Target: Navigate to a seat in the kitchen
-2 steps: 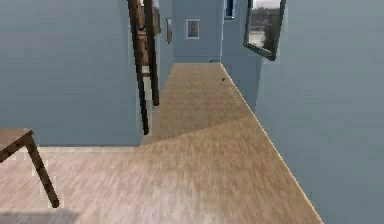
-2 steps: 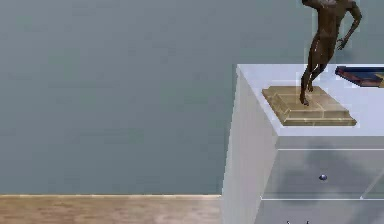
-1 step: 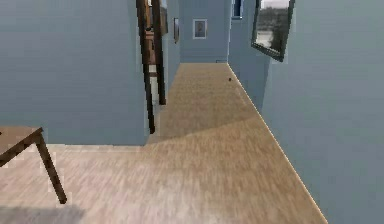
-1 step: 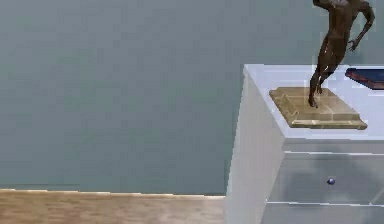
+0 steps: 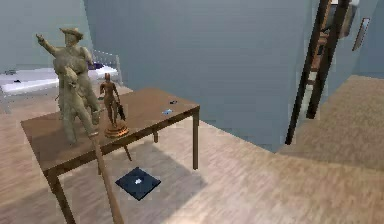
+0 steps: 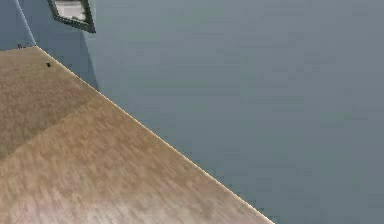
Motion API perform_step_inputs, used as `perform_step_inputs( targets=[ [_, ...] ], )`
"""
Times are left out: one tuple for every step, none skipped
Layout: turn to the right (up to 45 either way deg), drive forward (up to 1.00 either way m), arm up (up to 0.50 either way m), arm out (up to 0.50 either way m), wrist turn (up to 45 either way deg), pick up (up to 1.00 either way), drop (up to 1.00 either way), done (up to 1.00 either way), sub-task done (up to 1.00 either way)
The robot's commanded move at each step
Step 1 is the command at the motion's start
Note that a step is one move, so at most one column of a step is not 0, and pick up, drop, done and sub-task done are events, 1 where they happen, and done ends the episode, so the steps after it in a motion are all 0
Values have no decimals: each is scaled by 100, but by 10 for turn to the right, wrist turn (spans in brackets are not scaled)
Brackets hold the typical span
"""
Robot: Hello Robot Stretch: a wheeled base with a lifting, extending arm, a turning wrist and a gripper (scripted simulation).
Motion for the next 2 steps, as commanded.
perform_step_inputs(
  targets=[
    [0, 10, 0, 0, 0, 0, 0, 0, 0],
    [450, 0, 0, 0, 0, 0, 0, 0, 0]
  ],
)
